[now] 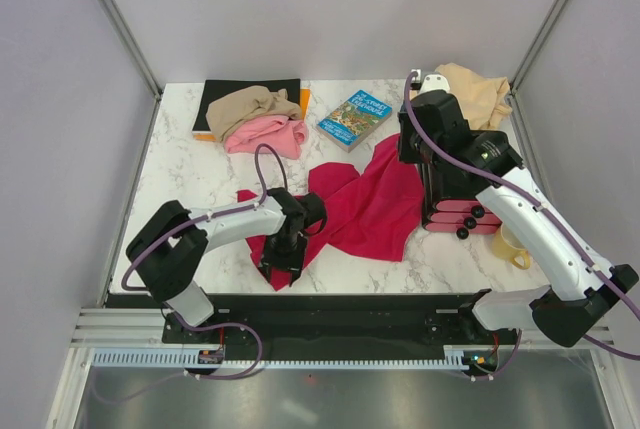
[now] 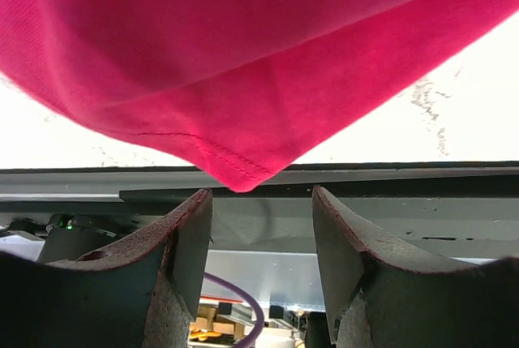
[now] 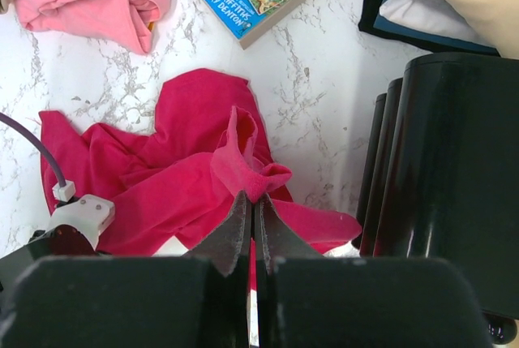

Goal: Fold and stack the t-shirts

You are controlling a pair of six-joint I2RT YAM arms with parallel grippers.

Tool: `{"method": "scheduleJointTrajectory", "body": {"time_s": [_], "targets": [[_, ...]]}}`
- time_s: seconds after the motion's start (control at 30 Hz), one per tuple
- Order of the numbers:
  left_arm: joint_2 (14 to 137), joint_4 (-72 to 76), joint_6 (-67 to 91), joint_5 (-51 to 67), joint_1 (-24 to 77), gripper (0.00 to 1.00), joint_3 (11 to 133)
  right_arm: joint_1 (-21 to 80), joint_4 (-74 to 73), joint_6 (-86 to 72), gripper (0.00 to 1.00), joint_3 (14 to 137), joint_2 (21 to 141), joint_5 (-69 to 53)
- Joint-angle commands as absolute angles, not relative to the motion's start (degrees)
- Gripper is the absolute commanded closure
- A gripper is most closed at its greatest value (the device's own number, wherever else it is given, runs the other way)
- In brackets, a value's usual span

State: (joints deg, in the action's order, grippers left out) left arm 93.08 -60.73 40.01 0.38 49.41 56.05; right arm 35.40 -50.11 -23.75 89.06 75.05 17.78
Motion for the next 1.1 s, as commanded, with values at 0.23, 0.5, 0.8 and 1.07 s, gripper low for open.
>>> {"method": "scheduleJointTrajectory", "body": {"time_s": [0.23,0.5,0.8,1.07], "targets": [[96.5,-57.5,40.3,0.2,51.5,0.41,57.1,34.5,-48.6,-24.9,1.00,87.0,71.9,17.7],[97.8,-55.1,39.6,0.2,51.5,0.48,55.6,34.0,-49.1,-24.5,1.00,87.6,71.7,17.2],[97.8,-51.9,41.0,0.2,51.5,0.77,51.1,33.5,-49.7,-23.8,1.00,89.8,73.0,16.7],[94.8,-52.6,42.4,-3.4,51.4,0.98,50.9,33.0,-49.7,-23.8,1.00,89.2,73.6,17.1]]}}
